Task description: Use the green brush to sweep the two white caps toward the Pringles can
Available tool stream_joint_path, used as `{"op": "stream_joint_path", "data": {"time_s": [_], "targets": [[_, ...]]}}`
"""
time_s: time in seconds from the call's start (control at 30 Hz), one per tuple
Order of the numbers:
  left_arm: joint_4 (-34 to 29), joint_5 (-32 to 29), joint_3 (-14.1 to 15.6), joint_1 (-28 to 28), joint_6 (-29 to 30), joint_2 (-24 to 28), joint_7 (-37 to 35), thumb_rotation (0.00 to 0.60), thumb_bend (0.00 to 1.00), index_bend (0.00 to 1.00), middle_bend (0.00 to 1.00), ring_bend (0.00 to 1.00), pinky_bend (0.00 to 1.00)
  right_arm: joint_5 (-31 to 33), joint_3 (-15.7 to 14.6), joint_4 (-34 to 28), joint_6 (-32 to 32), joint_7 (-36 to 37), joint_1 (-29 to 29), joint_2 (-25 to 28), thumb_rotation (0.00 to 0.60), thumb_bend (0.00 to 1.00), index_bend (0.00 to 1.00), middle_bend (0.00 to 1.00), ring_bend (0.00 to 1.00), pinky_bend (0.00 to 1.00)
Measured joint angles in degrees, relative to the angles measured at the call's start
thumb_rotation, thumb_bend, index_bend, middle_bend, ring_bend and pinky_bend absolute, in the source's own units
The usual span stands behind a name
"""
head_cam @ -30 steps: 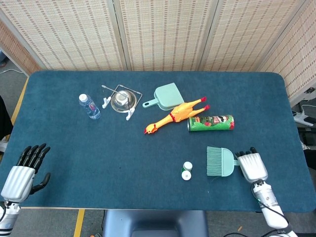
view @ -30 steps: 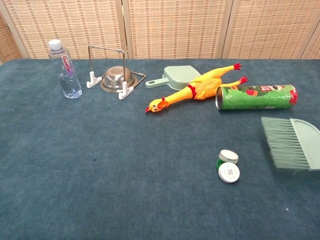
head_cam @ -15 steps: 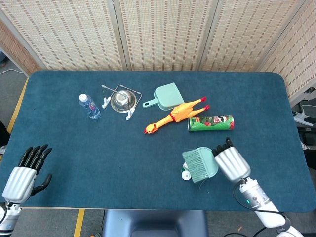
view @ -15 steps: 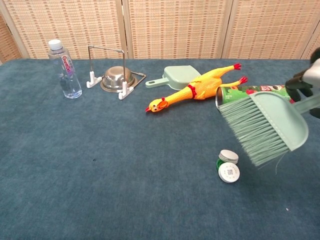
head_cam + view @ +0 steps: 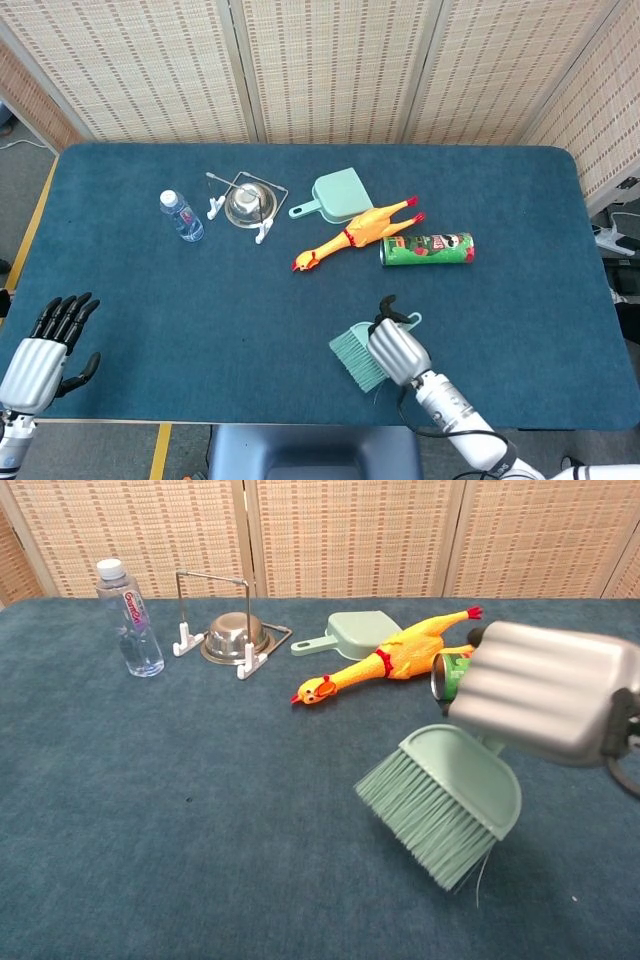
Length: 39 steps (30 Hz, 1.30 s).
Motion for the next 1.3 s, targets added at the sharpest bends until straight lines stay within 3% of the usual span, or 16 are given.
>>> {"op": "stream_joint_path", "data": {"time_s": [0.17,0.47,1.3], "targets": [[0.22,-0.09,-0.01,0.12,0.13,0.08,-0.32,0.600,0.41,0.00,0.00,0.00,0.04,7.82,-0.98,0.52,3.37,-7.24,4.40,-5.17,0.600,0.49,0.91,0.83,0.56,0.30],[0.06,-0.23,-0.04,-0.03,-0.33,-0.04,0.27,0.600,0.41,0.00,0.00,0.00,0.03,15.41,-2.78,3.57,9.18,-12.11,10.03,-7.73,0.600,0.49,0.91,0.83,0.56,0.30],[-0.09,-1.32,-0.42,0.03,-1.01,-0.60,1.99,0.600,0.41,0.00,0.00,0.00,0.04,16.52,-13.31,15.99,17.25,-14.49,13.22,-8.63,0.600,0.49,0.91,0.83,0.57,0.30]]}}
